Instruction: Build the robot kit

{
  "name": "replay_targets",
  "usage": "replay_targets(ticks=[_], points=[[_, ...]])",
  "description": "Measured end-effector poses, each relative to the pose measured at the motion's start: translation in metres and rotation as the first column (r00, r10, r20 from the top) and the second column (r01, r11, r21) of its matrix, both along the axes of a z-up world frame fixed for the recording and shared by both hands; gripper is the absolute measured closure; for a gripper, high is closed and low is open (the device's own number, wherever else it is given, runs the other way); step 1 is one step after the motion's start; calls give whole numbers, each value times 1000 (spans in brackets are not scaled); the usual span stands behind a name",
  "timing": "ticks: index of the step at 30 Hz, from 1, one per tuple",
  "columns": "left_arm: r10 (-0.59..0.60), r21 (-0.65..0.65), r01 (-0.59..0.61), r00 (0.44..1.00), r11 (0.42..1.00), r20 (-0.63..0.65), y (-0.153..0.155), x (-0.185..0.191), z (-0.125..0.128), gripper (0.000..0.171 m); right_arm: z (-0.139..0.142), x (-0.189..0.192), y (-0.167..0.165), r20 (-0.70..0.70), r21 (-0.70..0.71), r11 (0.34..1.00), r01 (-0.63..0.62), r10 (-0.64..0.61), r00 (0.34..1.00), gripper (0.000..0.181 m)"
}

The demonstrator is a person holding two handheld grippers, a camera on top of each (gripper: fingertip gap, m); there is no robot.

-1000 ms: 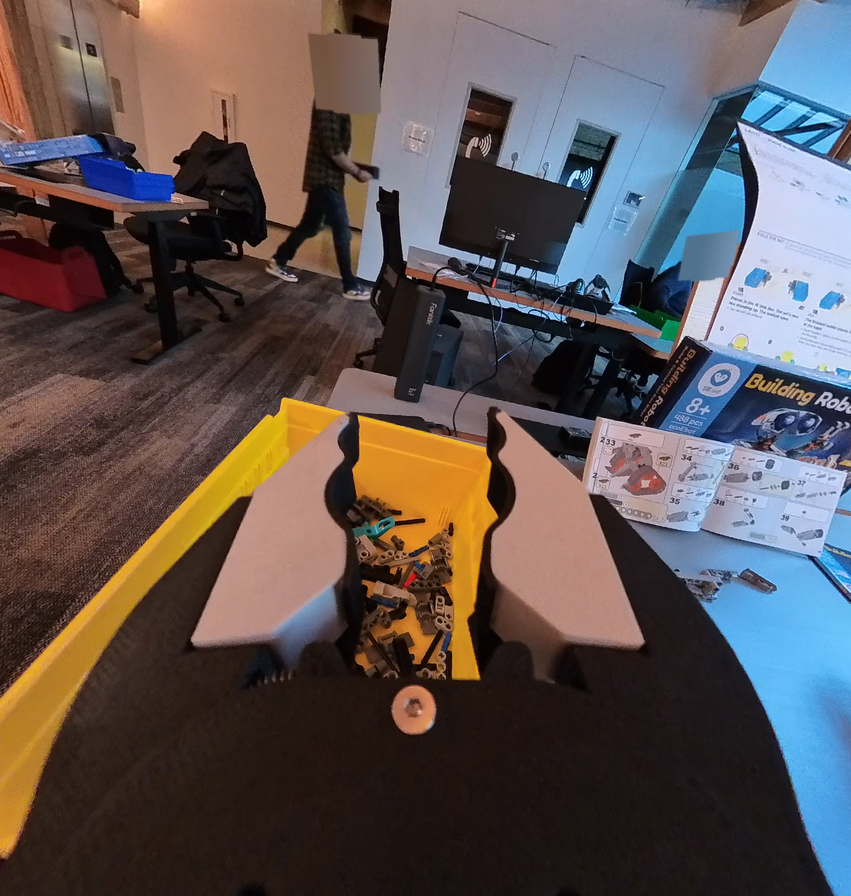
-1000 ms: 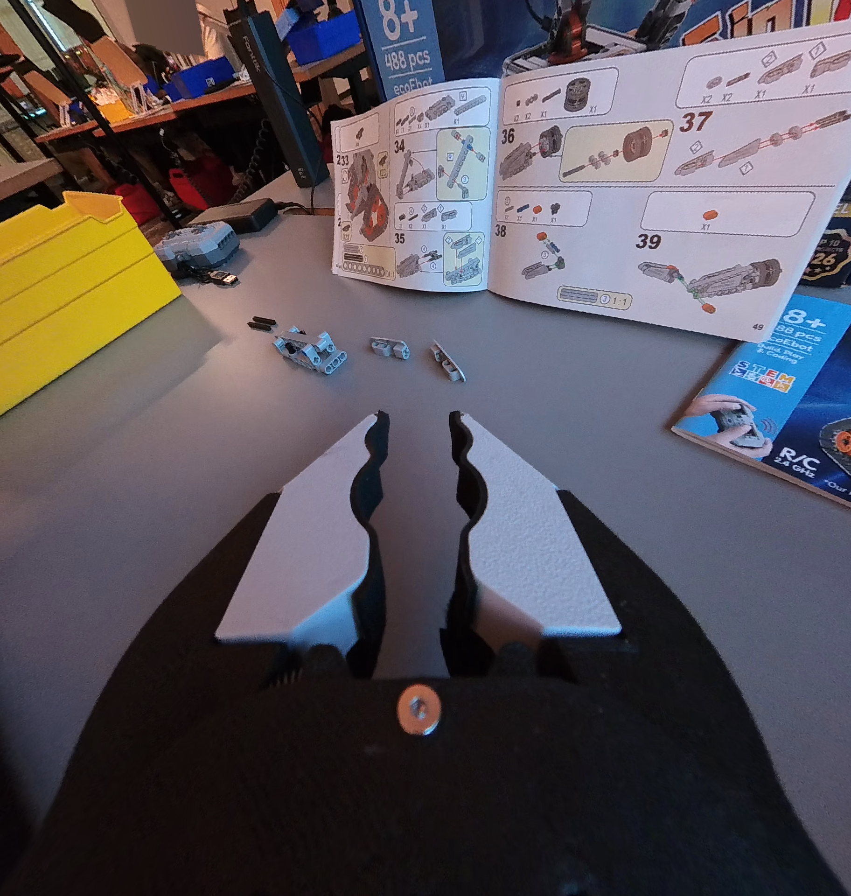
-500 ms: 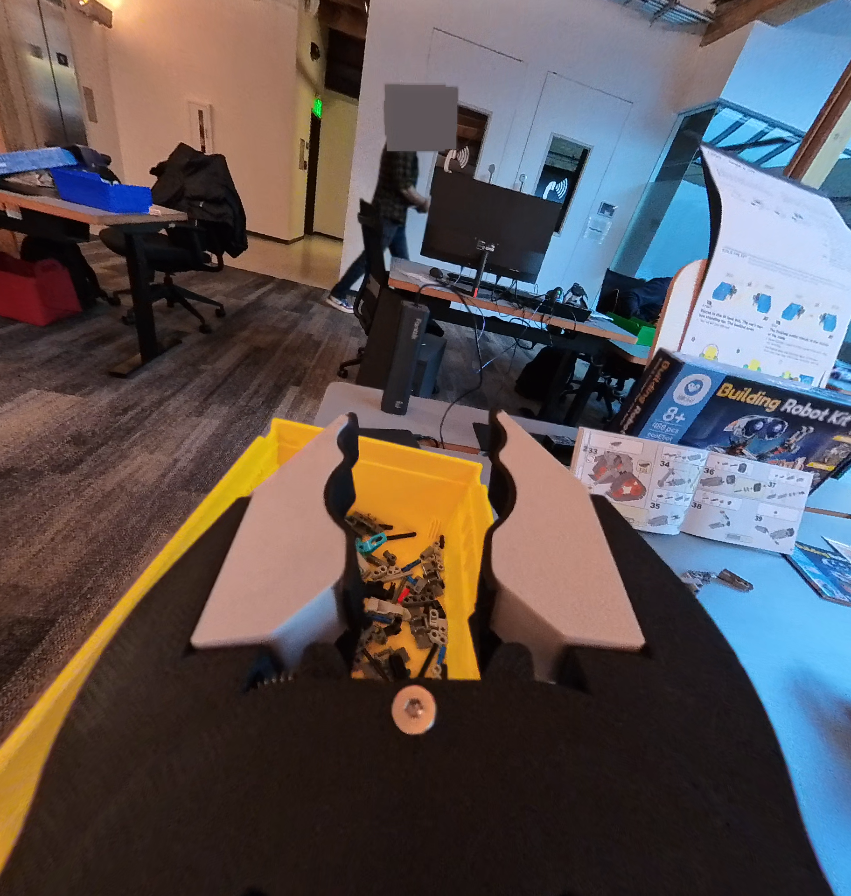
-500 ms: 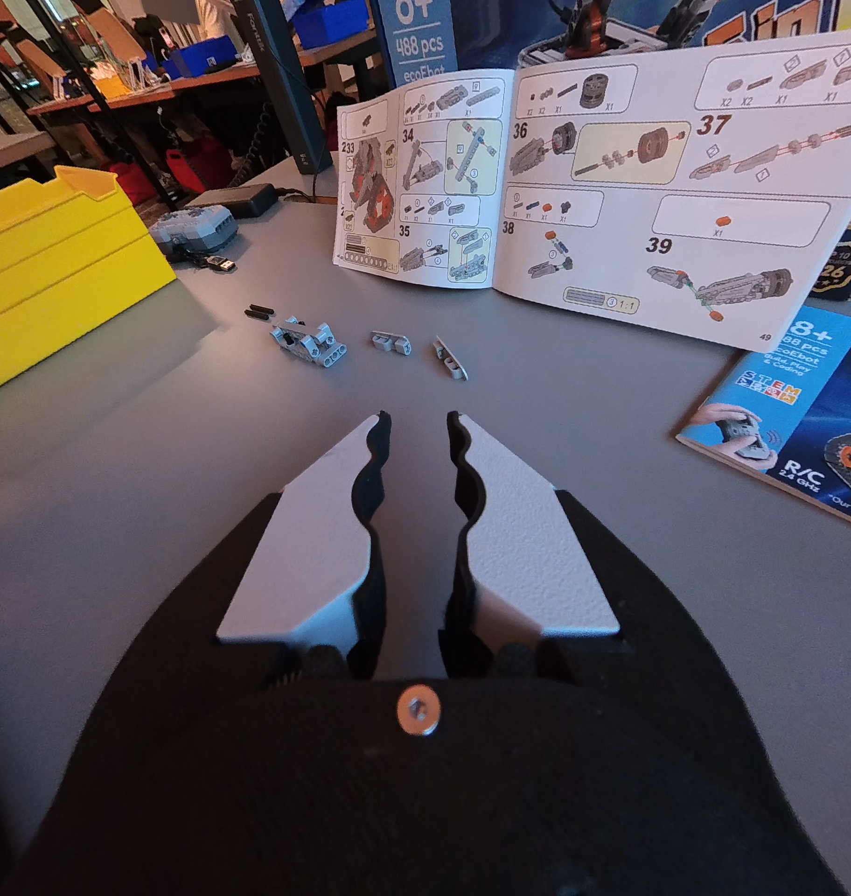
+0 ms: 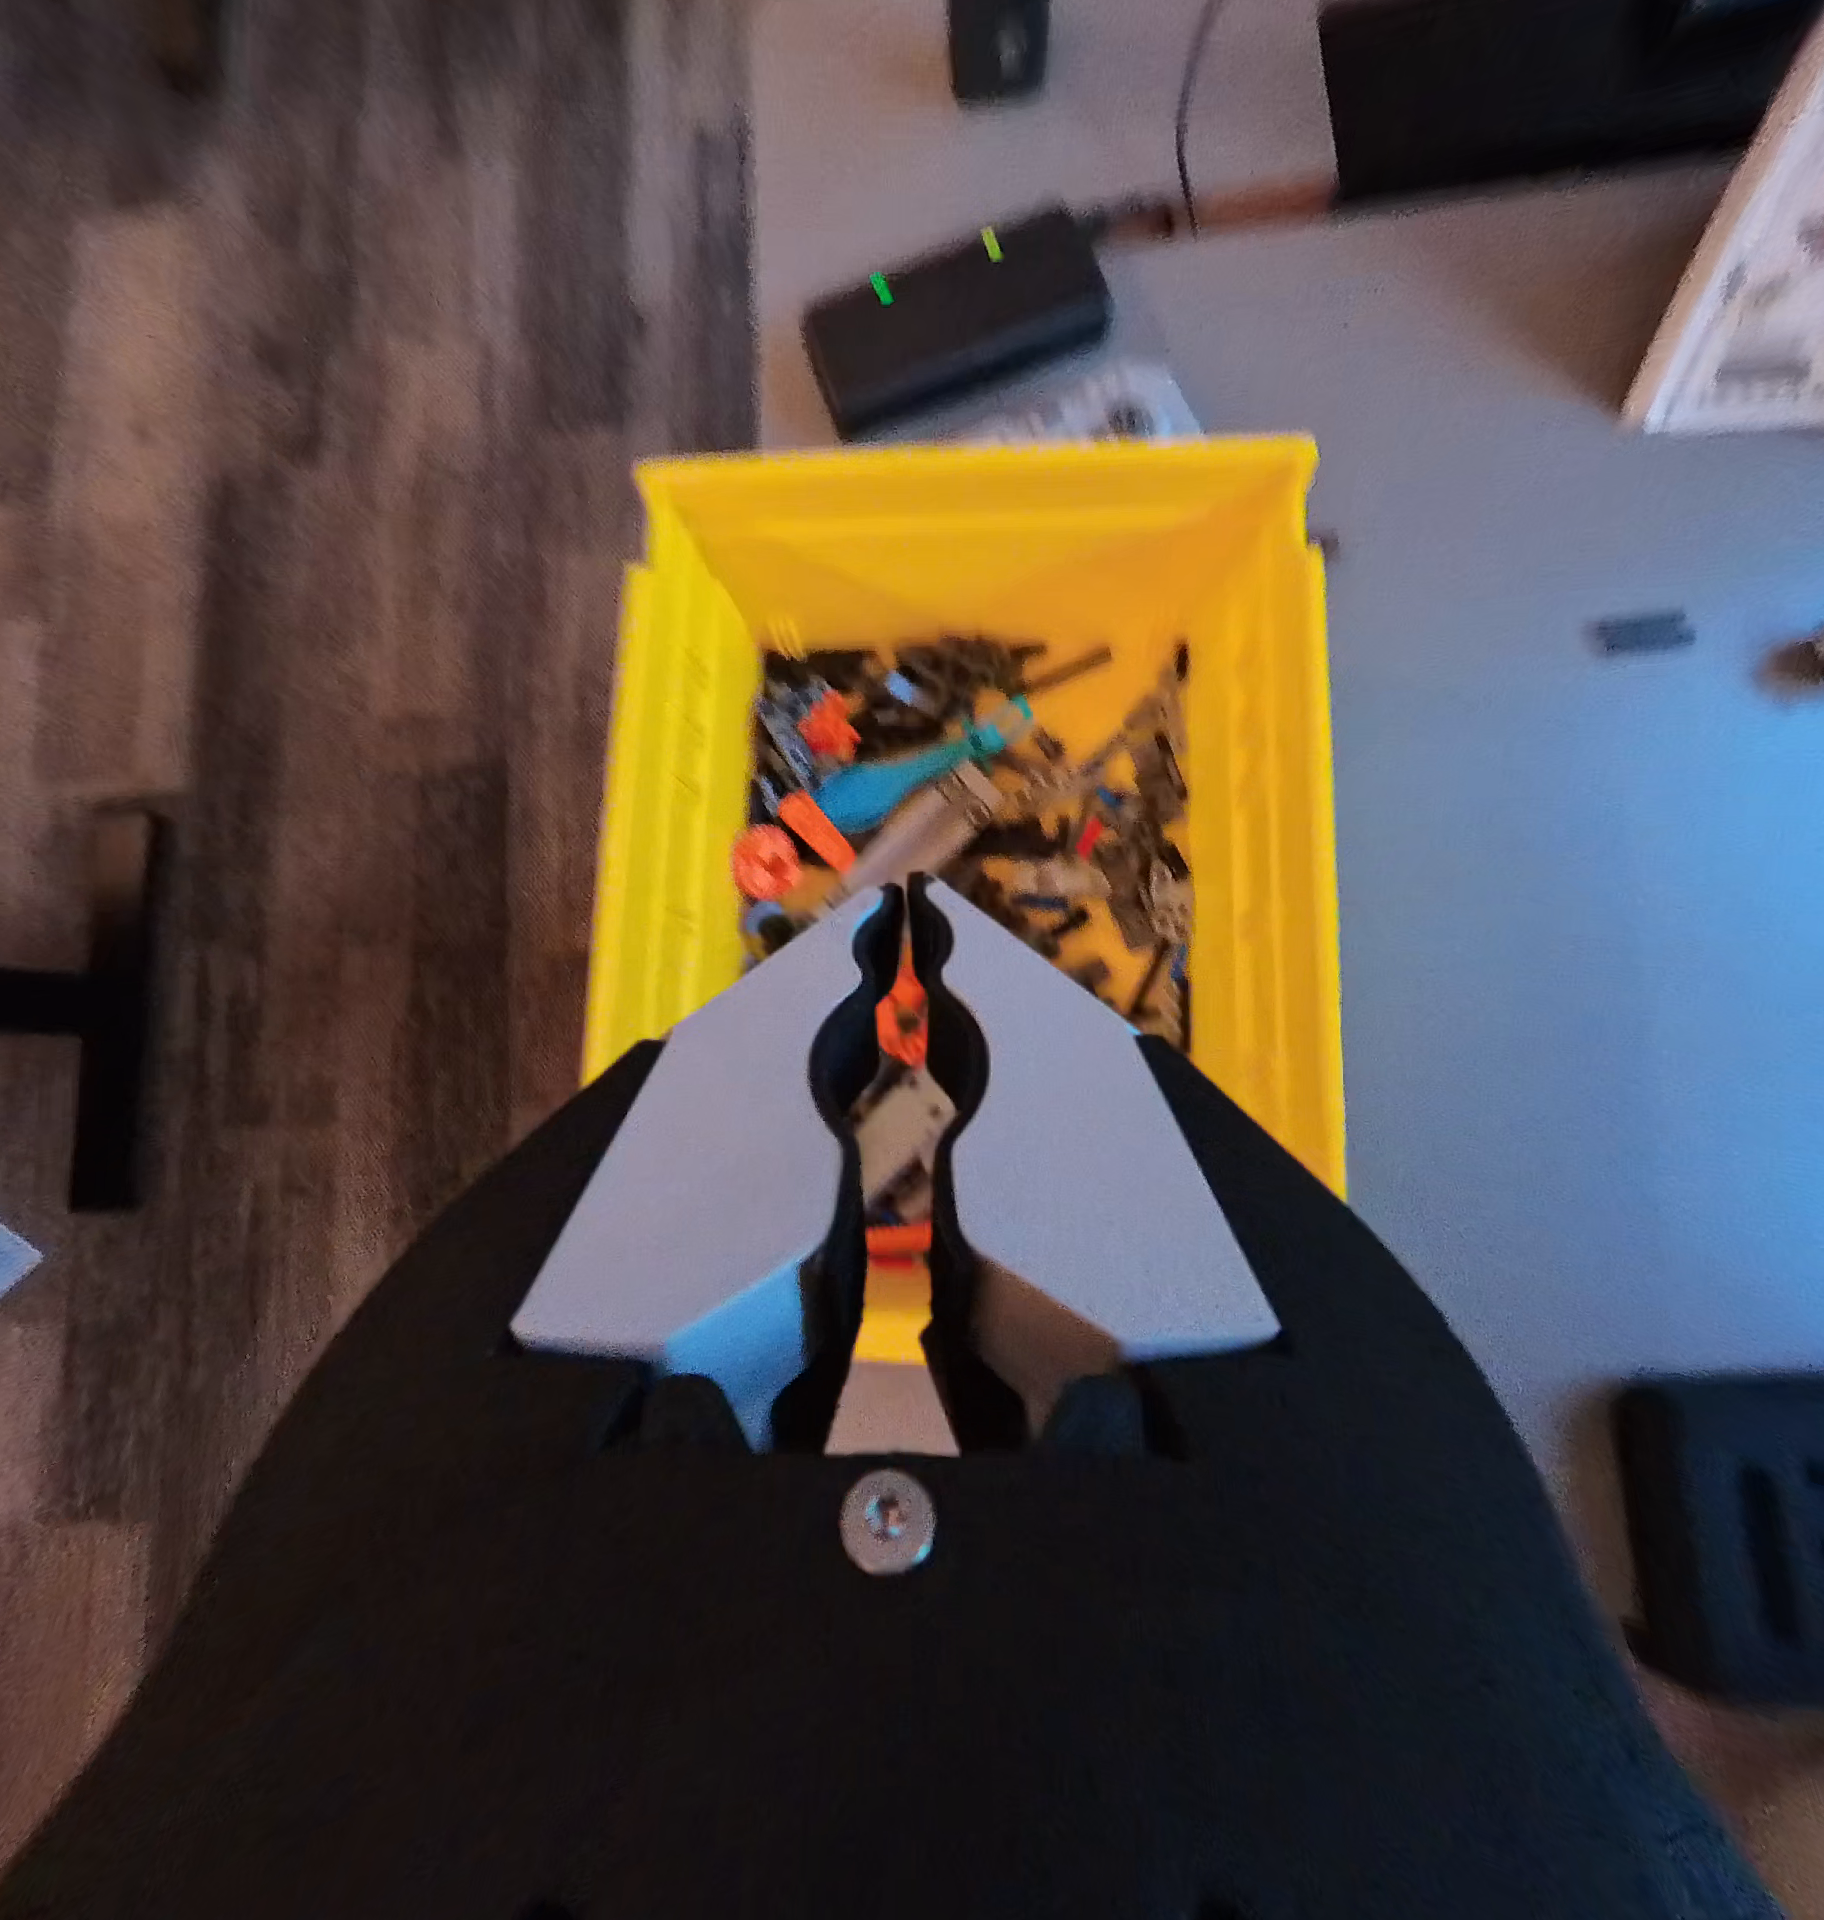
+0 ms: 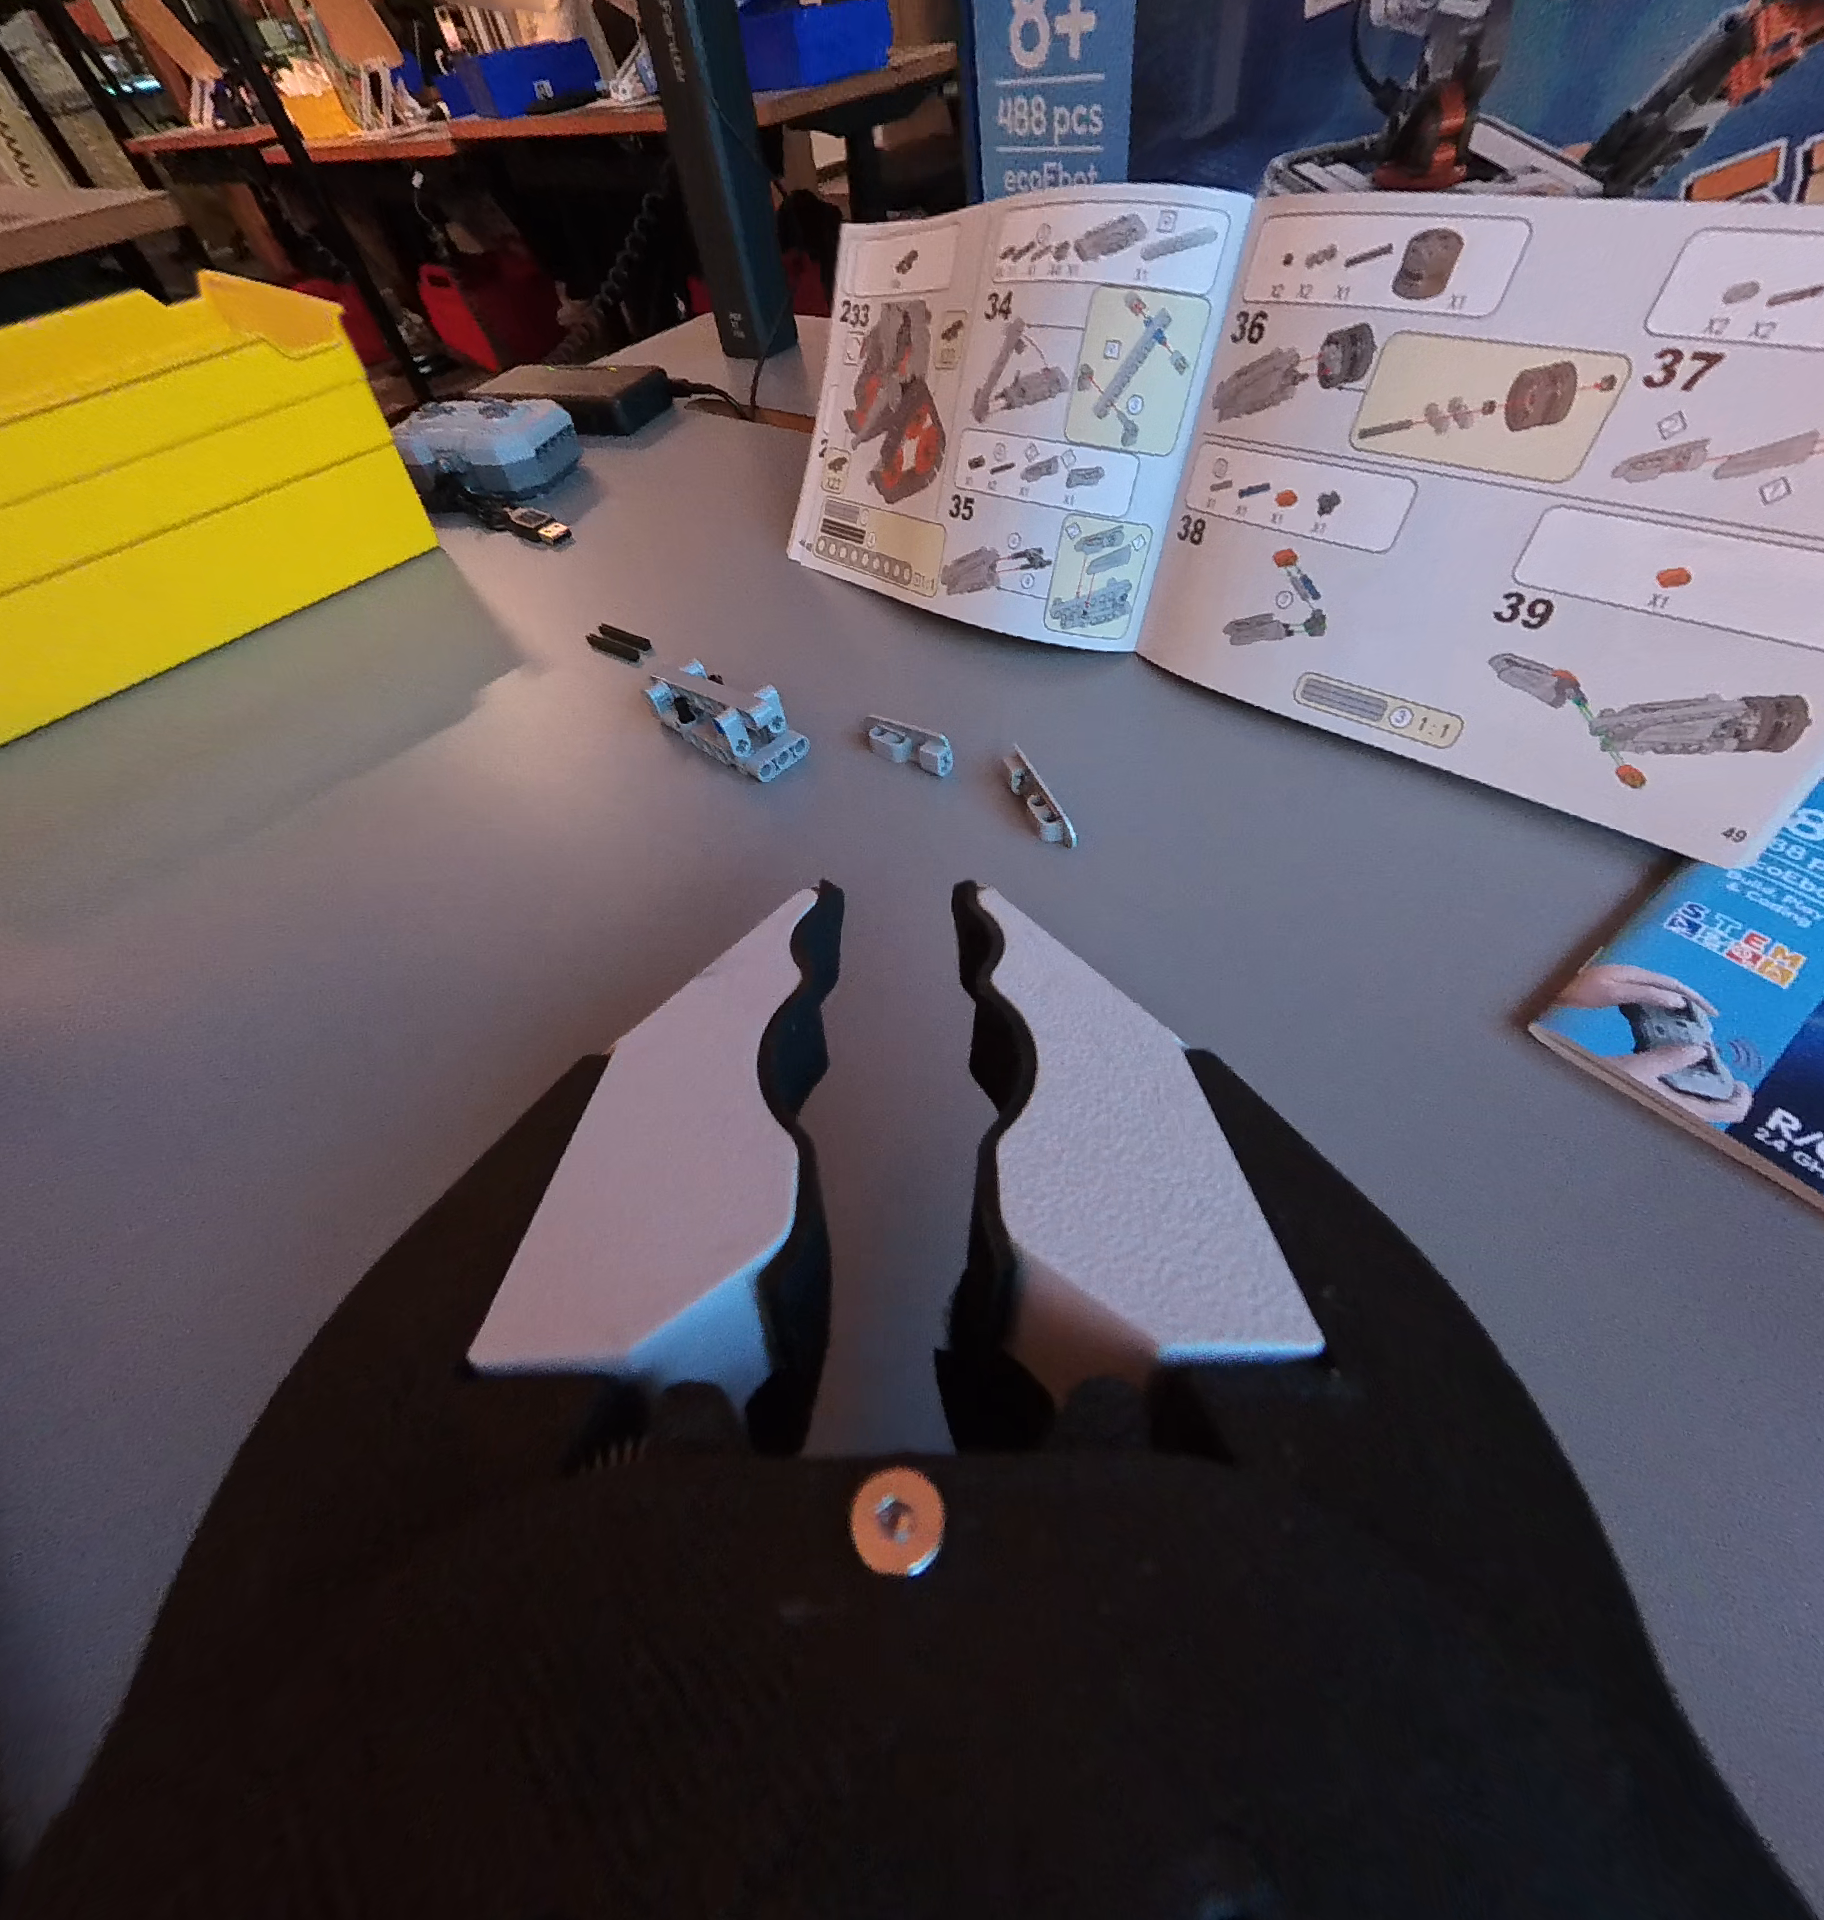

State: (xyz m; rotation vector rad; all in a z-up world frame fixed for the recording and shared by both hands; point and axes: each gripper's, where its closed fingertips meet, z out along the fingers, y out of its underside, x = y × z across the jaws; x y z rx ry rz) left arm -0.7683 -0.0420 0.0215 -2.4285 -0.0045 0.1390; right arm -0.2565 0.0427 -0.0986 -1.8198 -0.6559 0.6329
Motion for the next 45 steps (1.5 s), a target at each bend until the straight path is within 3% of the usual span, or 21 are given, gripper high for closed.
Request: replay_targets(ticks=[3,6,9,13,18,27,33,45], points=[[-84,-268,97,995,958,61,-15,13,-38,163,-3,-2,-2,31,15,1000,-6,5,999,160],[-146,-444,159,987,882,64,-30,9,-66,170,-11,-5,-1,92,28,1000,-13,10,996,160],[-213,-497,226,973,838,82,-21,4,-83,167,-16,-10,-1,153,42,999,-27,20,988,161],[-281,-513,344,939,786,198,8,14,-107,162,-15,-22,0,171,57,997,-46,36,985,161],[-336,-592,477,879,650,339,21,28,-154,162,-13,-35,-2,195,84,993,-85,67,978,161],[-313,-664,398,916,633,251,28,17,-171,157,-16,-33,-3,181,67,992,-104,91,979,162],[-271,-705,357,933,613,237,26,14,-177,165,-15,-32,-4,183,67,991,-113,99,978,162],[-168,-677,344,935,650,314,33,12,-178,168,-21,-35,-6,237,66,988,-139,119,964,162]])
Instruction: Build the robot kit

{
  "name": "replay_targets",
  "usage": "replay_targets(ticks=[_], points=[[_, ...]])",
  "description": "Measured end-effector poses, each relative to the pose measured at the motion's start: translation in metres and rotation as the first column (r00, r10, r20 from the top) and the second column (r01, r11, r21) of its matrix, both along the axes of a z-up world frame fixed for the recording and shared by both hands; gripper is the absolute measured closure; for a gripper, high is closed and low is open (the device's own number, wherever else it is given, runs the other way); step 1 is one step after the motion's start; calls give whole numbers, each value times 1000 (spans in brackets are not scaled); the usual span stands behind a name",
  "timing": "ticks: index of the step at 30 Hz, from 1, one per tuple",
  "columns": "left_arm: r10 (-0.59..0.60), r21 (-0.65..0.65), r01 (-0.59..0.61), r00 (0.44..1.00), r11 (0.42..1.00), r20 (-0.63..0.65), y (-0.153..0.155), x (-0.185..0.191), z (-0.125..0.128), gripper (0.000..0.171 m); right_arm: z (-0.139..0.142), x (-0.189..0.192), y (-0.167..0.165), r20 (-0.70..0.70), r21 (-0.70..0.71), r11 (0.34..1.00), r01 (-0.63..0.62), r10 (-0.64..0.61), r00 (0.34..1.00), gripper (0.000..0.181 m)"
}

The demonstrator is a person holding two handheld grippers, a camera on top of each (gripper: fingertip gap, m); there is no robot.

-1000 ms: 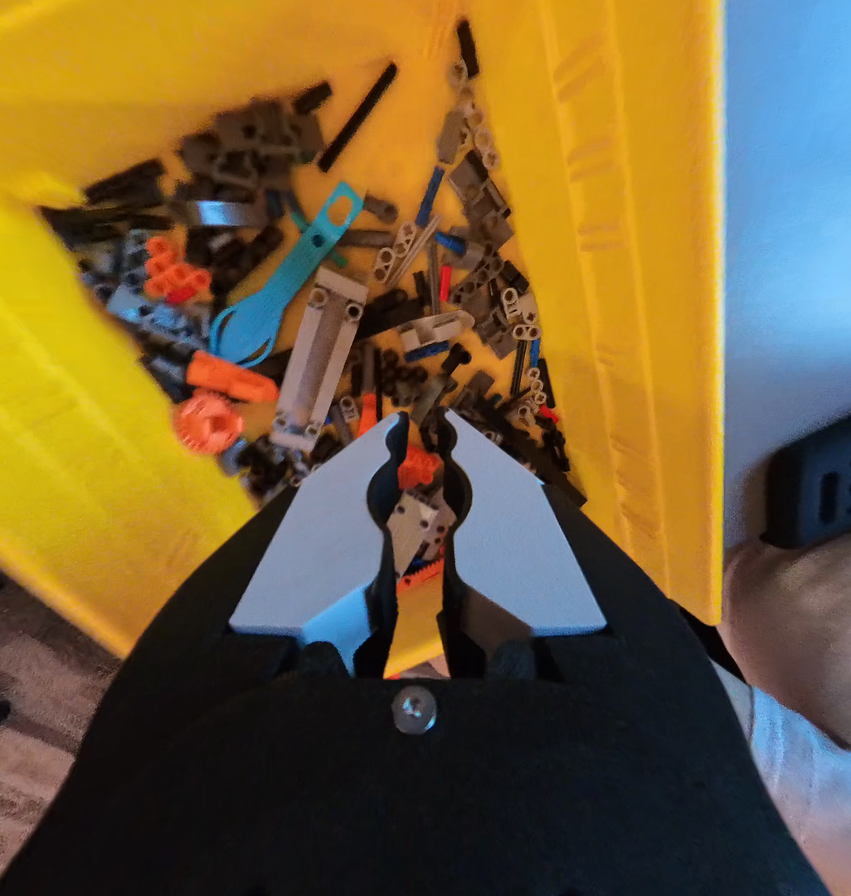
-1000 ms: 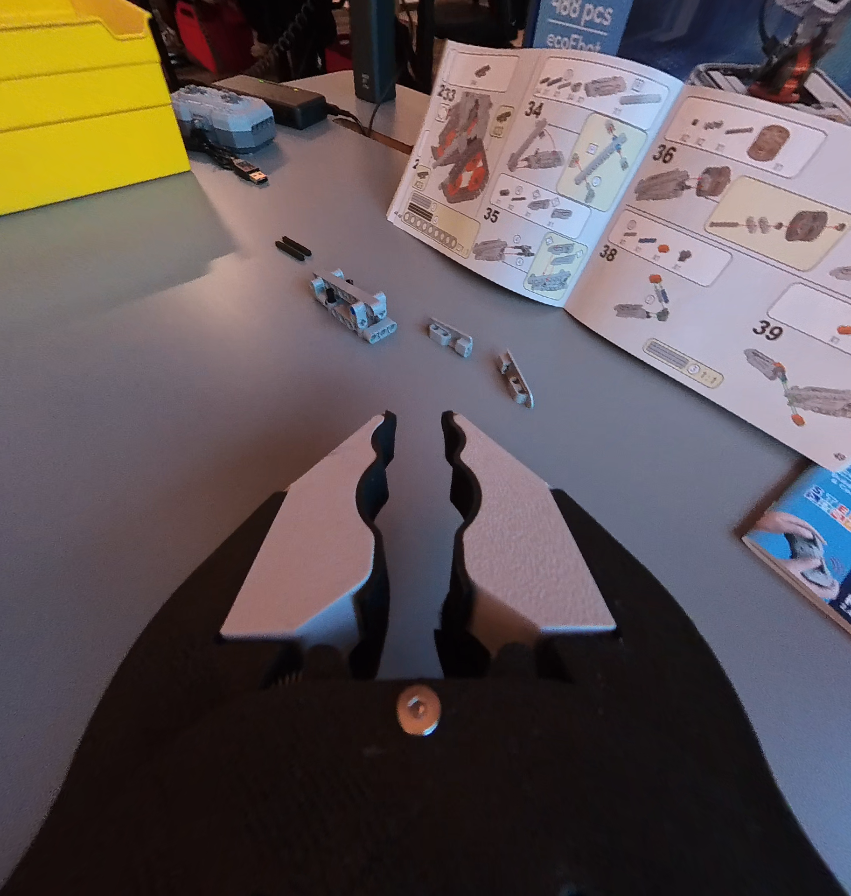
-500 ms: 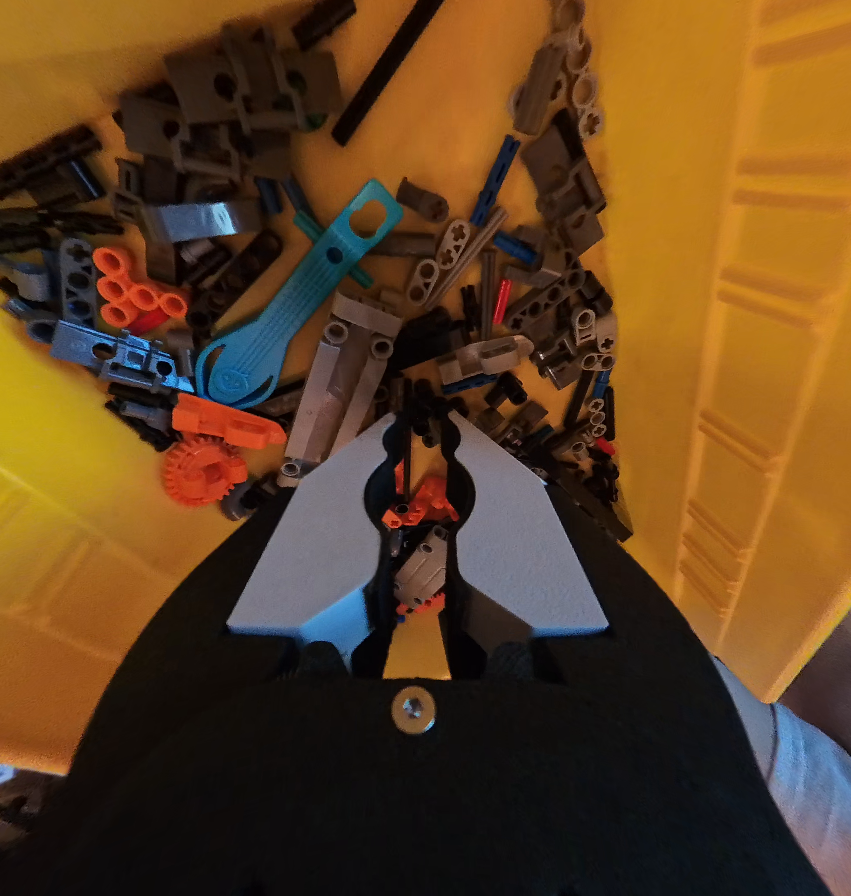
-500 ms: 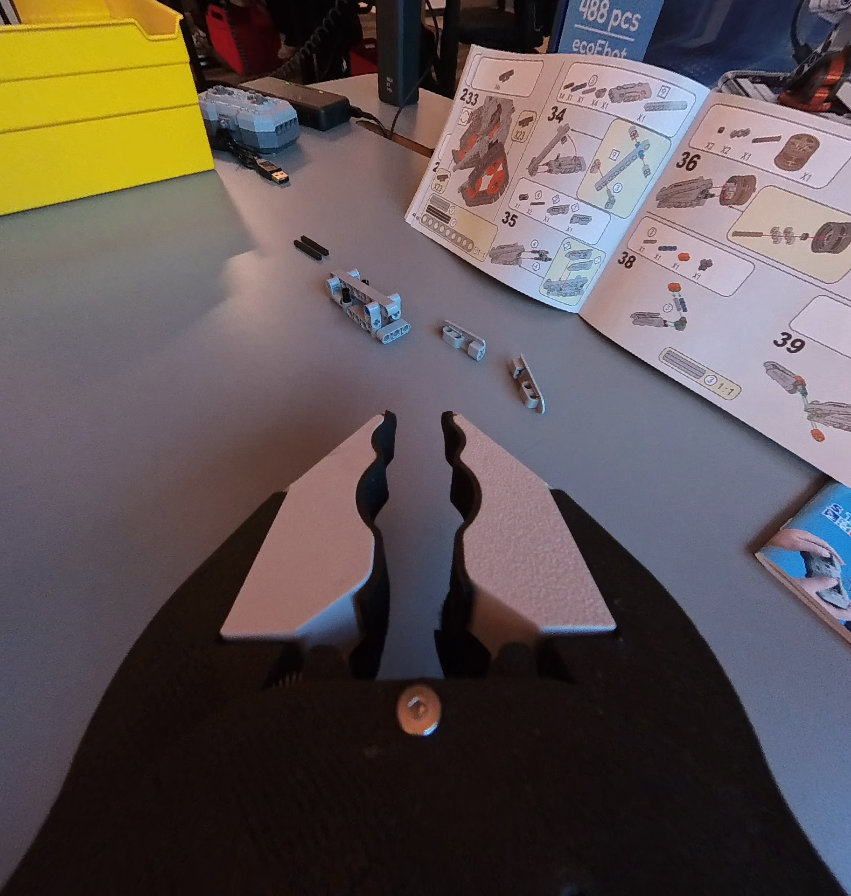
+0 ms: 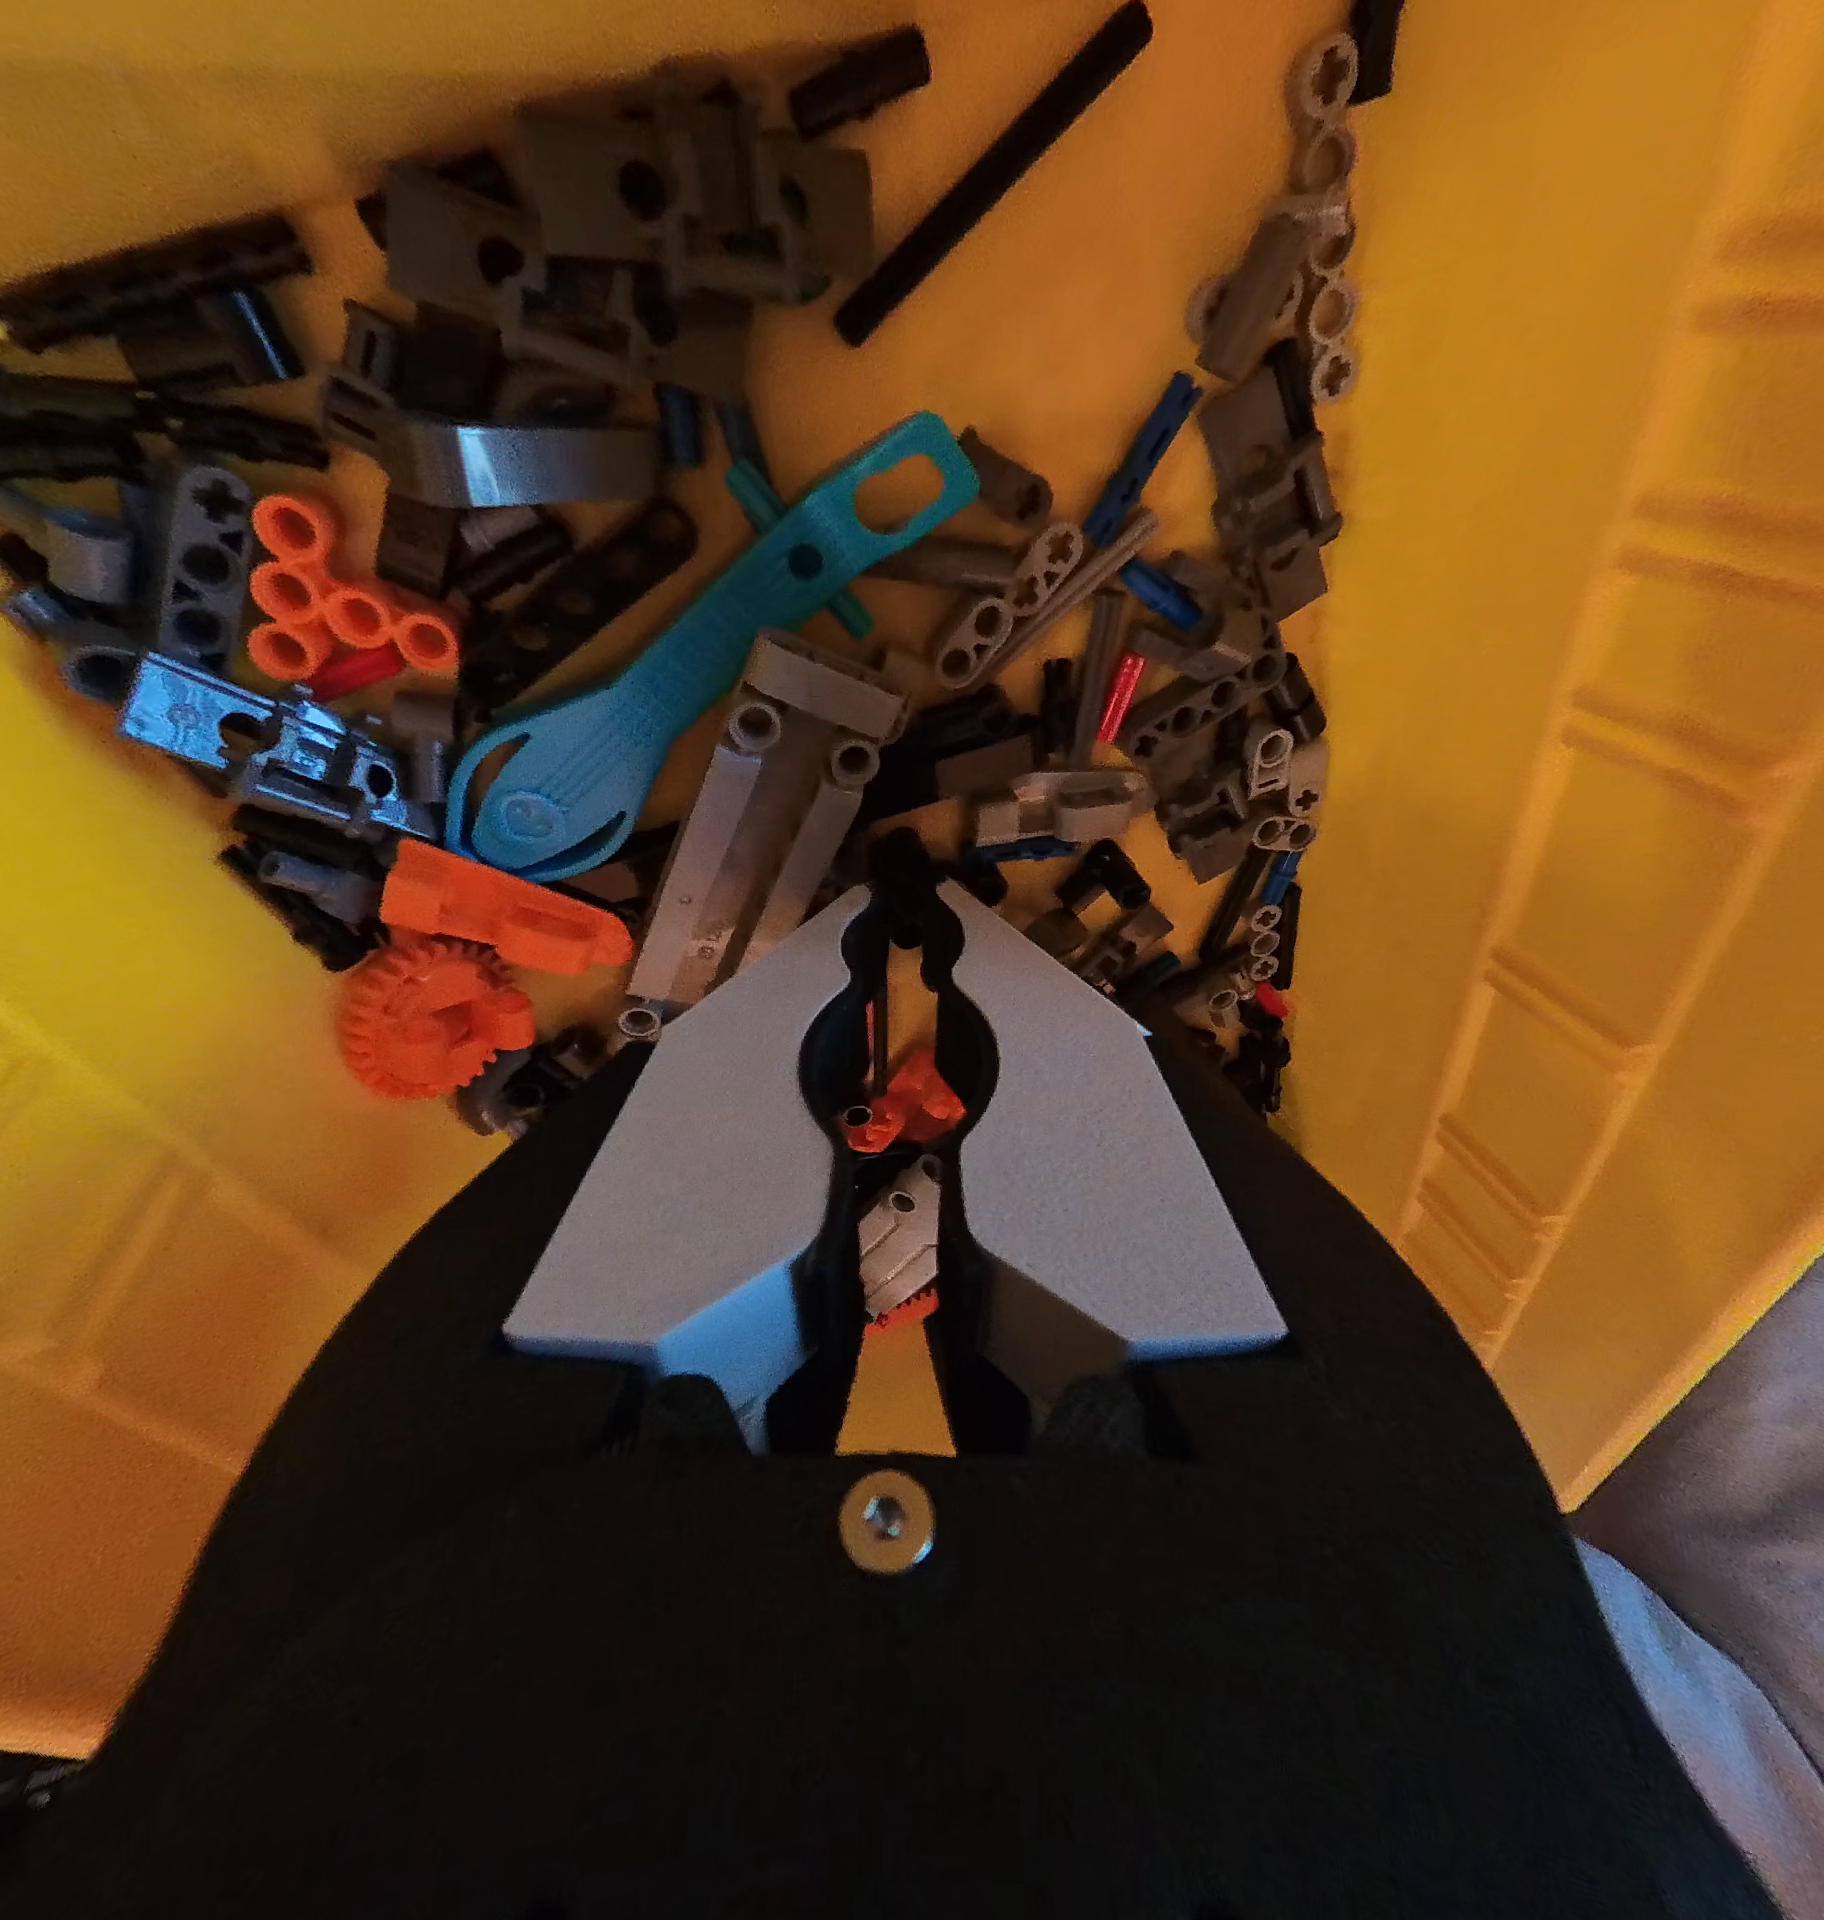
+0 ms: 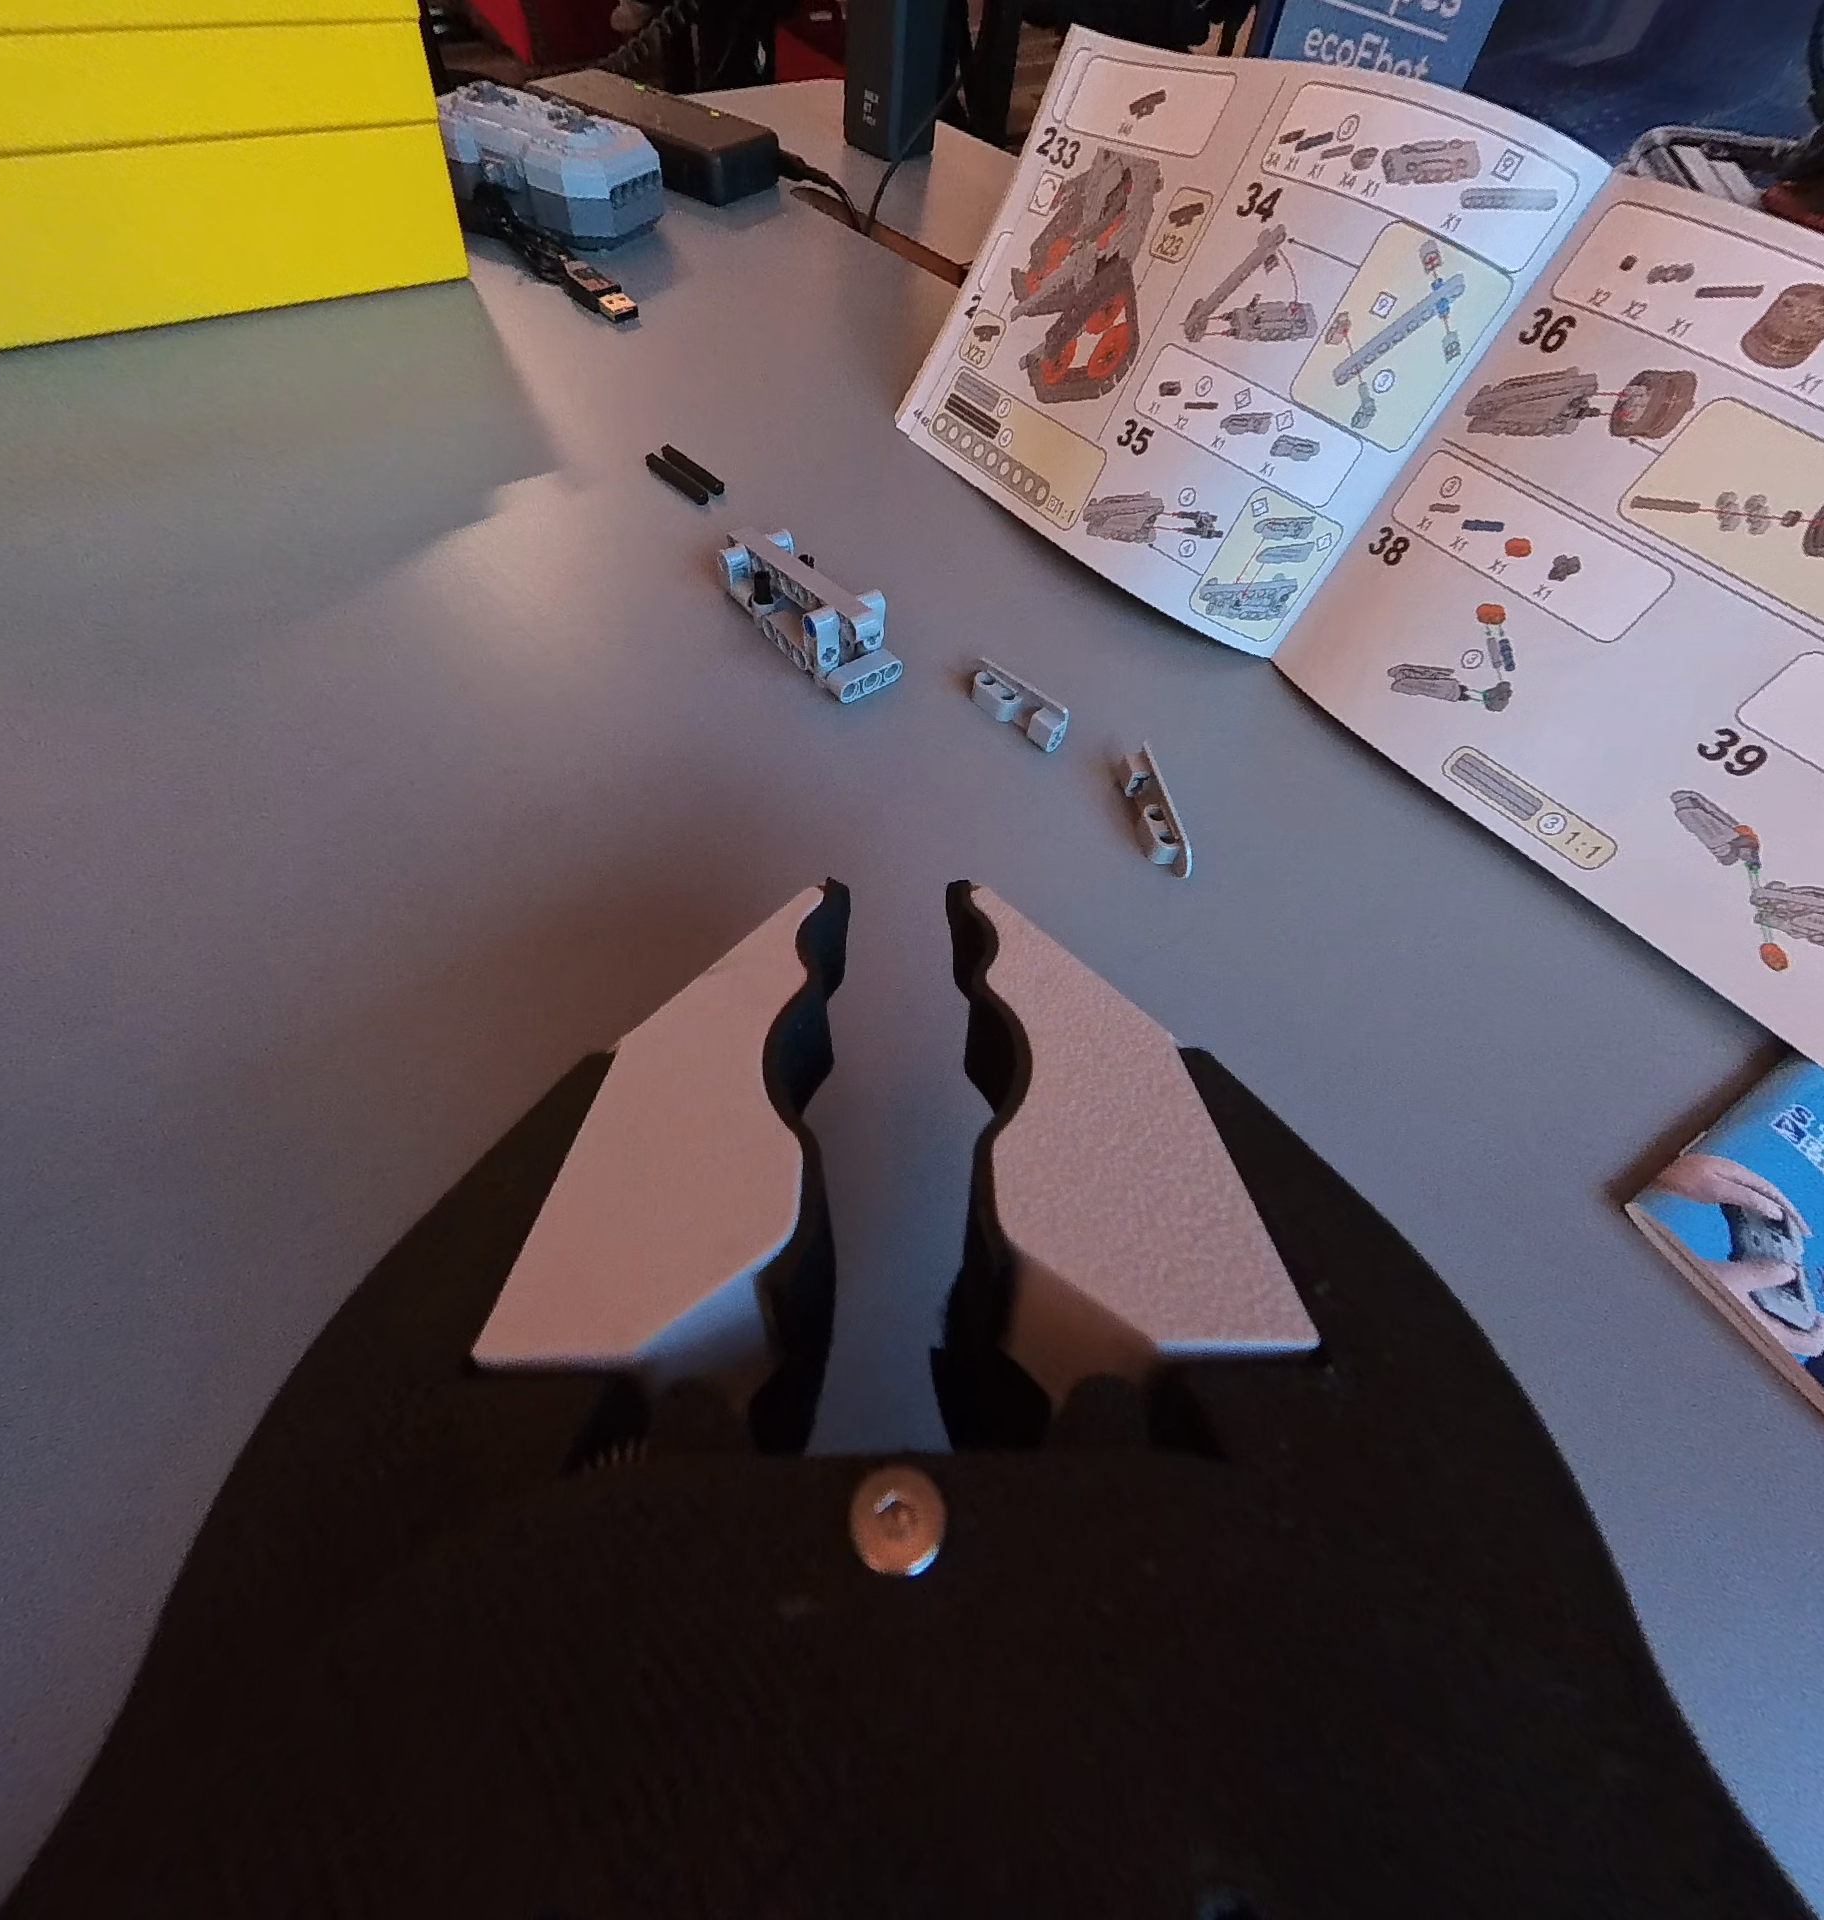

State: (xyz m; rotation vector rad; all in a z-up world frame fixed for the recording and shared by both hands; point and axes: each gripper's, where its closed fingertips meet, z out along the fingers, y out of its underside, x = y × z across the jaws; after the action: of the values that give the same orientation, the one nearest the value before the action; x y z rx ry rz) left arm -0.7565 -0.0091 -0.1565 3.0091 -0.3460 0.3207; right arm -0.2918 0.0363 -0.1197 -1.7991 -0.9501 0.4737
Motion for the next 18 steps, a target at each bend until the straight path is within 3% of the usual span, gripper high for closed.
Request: replay_targets(ticks=[7,12,15,18], points=[[-21,19,19,995,1000,93,-6,-3,5,171,-2,0,-1,11,-3,1000,-4,4,1000,162],[43,28,-46,994,999,105,-8,-14,8,171,-4,-2,-1,29,-3,1000,-11,11,1000,162],[-1,15,0,993,1000,119,-9,-4,6,160,-5,-2,-2,35,-3,1000,-13,13,999,162],[-69,2,70,994,998,82,-10,1,2,161,-5,-1,-2,38,-4,1000,-13,13,999,162]])
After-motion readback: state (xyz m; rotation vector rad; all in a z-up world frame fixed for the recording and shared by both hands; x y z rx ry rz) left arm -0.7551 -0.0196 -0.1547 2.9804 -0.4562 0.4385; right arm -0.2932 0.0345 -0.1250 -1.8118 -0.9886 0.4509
